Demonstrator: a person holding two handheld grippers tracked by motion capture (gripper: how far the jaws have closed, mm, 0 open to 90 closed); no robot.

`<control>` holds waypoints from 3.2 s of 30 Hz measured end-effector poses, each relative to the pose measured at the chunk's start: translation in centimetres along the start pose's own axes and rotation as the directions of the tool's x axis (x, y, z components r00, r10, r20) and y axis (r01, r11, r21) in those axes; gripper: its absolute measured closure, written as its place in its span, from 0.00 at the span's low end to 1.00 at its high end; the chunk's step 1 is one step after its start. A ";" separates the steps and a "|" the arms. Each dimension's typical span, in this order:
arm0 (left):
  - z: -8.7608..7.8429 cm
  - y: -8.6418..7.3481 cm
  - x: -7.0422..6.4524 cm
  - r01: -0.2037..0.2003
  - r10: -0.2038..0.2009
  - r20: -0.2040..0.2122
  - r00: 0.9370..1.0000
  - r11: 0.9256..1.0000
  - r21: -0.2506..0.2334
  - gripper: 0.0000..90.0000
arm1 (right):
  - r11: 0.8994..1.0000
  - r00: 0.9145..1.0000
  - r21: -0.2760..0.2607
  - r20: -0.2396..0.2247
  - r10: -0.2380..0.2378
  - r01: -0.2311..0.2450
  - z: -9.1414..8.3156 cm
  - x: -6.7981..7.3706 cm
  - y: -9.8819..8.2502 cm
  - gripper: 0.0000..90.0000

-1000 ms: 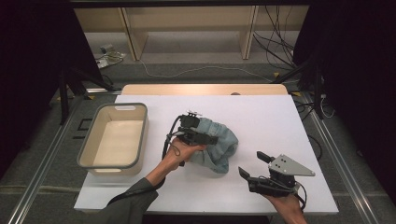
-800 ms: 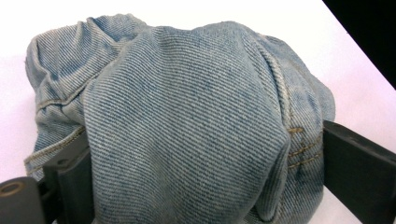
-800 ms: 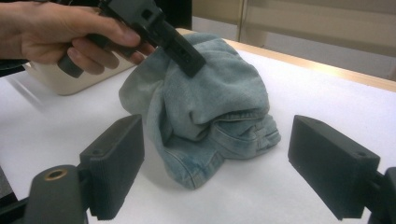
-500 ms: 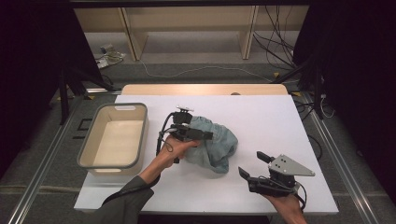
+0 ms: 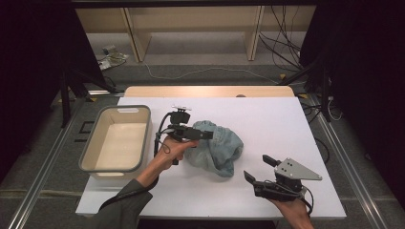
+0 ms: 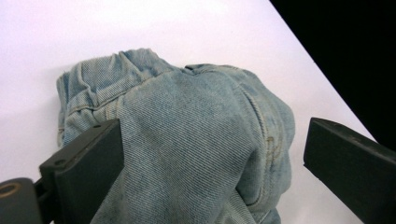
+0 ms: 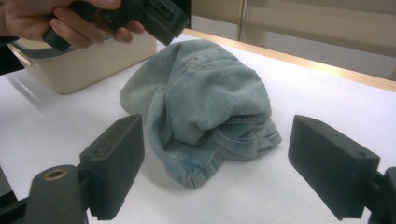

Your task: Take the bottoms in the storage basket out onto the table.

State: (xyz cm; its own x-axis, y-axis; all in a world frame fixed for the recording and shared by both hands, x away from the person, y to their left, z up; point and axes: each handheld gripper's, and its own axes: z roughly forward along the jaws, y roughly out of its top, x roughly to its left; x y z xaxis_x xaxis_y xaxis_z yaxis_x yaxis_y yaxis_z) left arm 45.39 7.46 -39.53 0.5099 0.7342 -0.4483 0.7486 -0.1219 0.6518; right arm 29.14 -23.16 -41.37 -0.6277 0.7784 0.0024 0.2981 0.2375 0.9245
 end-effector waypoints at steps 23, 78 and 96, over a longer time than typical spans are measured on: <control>-1.4 -1.3 0.8 -0.024 0.030 0.070 0.997 0.997 -0.072 0.06 | 1.000 1.000 -0.001 0.000 0.001 -0.001 0.0 0.0 0.0 0.22; -10.3 -11.7 1.7 -0.337 0.364 -0.002 0.932 0.860 -0.382 0.03 | 0.998 0.998 -0.033 -0.019 0.057 -0.058 -0.2 -0.3 0.0 0.18; -11.5 -12.4 2.7 -0.318 0.332 -0.036 0.943 0.859 -0.400 0.00 | 0.997 0.998 -0.044 -0.018 0.057 -0.058 -0.4 -0.4 0.0 0.17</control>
State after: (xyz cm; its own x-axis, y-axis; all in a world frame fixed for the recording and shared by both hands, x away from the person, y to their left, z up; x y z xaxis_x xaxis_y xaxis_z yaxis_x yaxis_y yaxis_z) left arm 32.62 18.68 -41.79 0.7140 0.6755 -0.1840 0.3114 -0.0711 0.9476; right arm 29.13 -23.65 -41.21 -0.6223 0.7803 0.0621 0.3021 0.1663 0.9387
